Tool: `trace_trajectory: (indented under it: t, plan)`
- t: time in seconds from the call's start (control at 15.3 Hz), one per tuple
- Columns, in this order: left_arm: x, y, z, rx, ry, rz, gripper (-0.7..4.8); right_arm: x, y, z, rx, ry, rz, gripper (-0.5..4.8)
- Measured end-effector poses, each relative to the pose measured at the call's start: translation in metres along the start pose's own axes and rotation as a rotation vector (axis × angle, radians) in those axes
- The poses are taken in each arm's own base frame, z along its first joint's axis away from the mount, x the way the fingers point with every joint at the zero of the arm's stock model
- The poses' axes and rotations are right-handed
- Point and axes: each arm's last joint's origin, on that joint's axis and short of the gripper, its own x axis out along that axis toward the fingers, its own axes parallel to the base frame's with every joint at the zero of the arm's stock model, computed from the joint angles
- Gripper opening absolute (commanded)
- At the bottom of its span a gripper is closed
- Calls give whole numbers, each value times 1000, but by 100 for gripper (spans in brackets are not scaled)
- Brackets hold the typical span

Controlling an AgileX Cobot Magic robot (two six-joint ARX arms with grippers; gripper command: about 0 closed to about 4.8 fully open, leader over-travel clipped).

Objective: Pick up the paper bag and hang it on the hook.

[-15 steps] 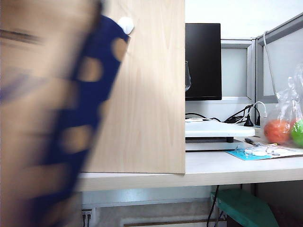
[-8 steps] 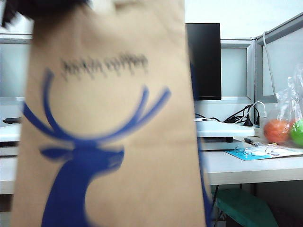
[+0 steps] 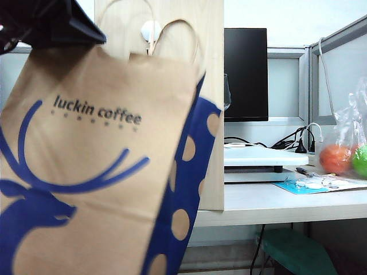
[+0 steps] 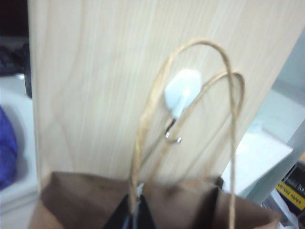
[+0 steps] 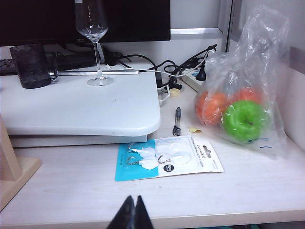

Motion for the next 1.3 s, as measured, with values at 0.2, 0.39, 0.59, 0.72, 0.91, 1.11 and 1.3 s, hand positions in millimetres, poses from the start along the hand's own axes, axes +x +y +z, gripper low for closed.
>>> trace_trajectory:
  t: [0.2, 0.39, 0.59, 0.72, 0.91, 1.11, 1.3]
  plan:
    - [0, -2, 0, -6, 13, -80, -5, 0, 0, 0, 0, 0, 0, -1]
    - [-1, -6, 1, -40, 19, -177, -5, 0, 0, 0, 0, 0, 0, -1]
    - [-4, -10, 2, -62, 29, -222, -5, 0, 0, 0, 0, 0, 0, 0]
    - [-8, -18, 5, -56, 11, -257, -5, 0, 0, 0, 0, 0, 0, -1]
    - [-20, -23, 10, -24, -6, -228, -5, 0, 0, 0, 0, 0, 0, -1]
    - [-31, -23, 12, -3, 8, -213, -5, 0, 0, 0, 0, 0, 0, -1]
    - [-31, -19, 8, 39, 29, -96, -5, 0, 0, 0, 0, 0, 0, -1]
